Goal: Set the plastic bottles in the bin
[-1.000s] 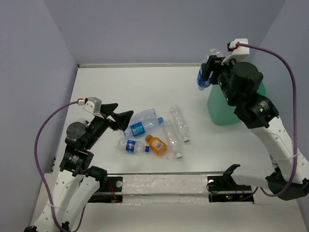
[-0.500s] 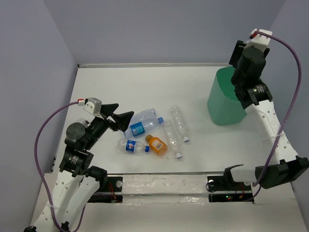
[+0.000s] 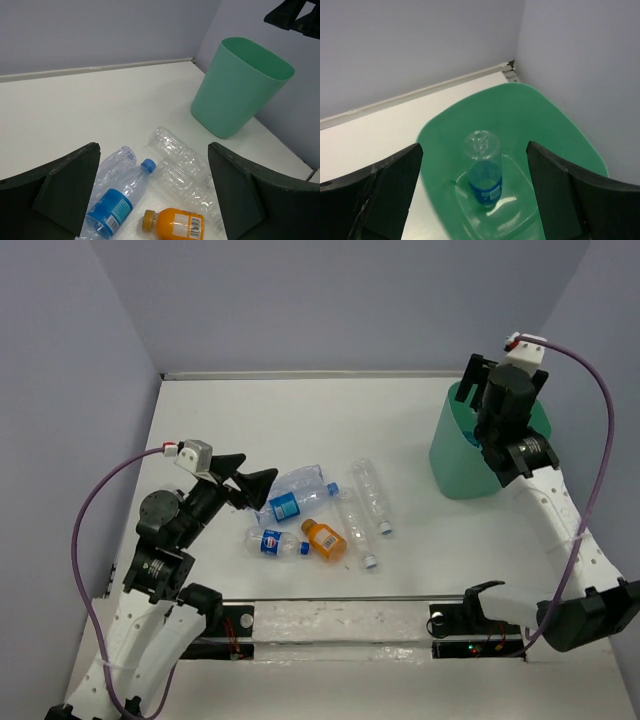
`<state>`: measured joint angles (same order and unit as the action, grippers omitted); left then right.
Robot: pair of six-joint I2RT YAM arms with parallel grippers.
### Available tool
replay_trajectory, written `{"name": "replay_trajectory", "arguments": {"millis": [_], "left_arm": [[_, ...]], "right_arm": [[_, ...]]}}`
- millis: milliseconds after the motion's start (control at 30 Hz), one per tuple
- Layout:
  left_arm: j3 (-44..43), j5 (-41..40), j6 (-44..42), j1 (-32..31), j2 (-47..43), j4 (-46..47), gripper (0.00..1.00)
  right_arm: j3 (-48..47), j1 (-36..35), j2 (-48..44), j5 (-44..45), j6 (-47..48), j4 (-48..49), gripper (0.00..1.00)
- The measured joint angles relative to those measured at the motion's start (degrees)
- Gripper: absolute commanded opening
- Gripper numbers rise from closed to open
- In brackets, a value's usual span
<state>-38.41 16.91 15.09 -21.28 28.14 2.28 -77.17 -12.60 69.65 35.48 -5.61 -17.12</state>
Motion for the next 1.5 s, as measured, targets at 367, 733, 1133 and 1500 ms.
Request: {"name": "replay_trajectory", "arguments": {"millis": [367, 733, 1133, 1500], "left_arm": [[-0.6, -2.0, 0.0, 0.0, 5.8, -2.0, 0.99], [-1.0, -2.4, 0.0, 0.0, 7.5, -3.4, 0.99], [-1.1, -2.3, 0.0, 0.0, 7.5, -3.4, 0.99], [-1.1, -2.3, 0.0, 0.0, 7.1, -3.5, 0.99]], "right_arm": [[5.6, -23.4, 11.3, -13.6, -1.9, -0.5, 0.74], [7.3, -23.1, 26.5, -23.9, -3.5, -5.6, 0.82], [3.5, -20.8, 37.8, -23.0, -2.9, -5.8, 0.6], [2.8, -19.7, 30.0, -19.1, -1.3, -7.3, 0.4]]}}
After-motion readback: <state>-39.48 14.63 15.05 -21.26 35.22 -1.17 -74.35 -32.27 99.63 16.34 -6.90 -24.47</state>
